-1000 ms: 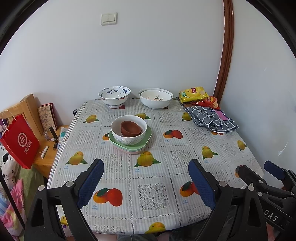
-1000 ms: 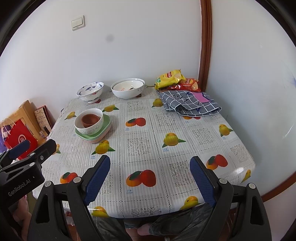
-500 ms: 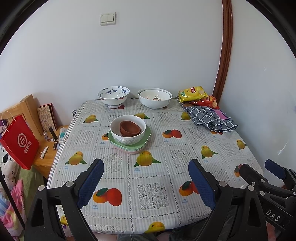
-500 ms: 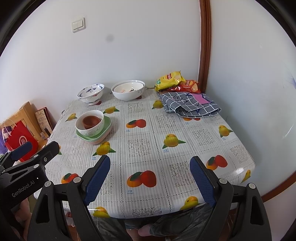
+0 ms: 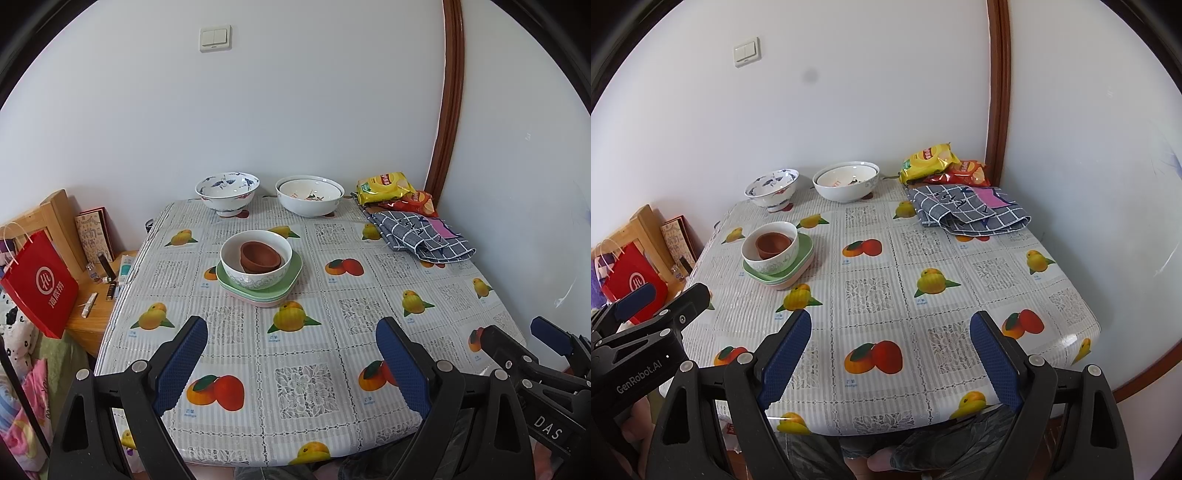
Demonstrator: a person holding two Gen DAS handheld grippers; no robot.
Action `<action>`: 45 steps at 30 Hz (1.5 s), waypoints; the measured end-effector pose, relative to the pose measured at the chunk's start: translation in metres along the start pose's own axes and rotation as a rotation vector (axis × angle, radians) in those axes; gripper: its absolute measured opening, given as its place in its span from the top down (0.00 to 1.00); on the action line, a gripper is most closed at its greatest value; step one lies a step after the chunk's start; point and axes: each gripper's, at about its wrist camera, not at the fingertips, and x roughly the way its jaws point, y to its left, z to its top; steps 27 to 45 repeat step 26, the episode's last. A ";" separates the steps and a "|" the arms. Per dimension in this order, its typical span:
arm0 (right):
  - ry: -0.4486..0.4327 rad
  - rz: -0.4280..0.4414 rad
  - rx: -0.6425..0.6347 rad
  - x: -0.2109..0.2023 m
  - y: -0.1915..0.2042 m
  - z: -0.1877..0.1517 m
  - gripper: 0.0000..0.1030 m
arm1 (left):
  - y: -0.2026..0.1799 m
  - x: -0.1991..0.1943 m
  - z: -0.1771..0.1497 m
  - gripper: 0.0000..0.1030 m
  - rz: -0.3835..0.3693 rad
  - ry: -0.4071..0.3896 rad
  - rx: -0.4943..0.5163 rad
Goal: Organize plates and bowls
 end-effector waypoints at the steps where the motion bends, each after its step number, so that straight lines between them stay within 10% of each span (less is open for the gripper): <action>1: 0.000 -0.001 -0.001 0.000 0.000 0.001 0.15 | 0.000 0.000 0.000 0.10 -0.001 0.000 0.000; 45: -0.021 0.009 0.006 0.000 0.003 0.005 0.15 | 0.004 0.004 0.010 0.10 0.009 -0.018 0.013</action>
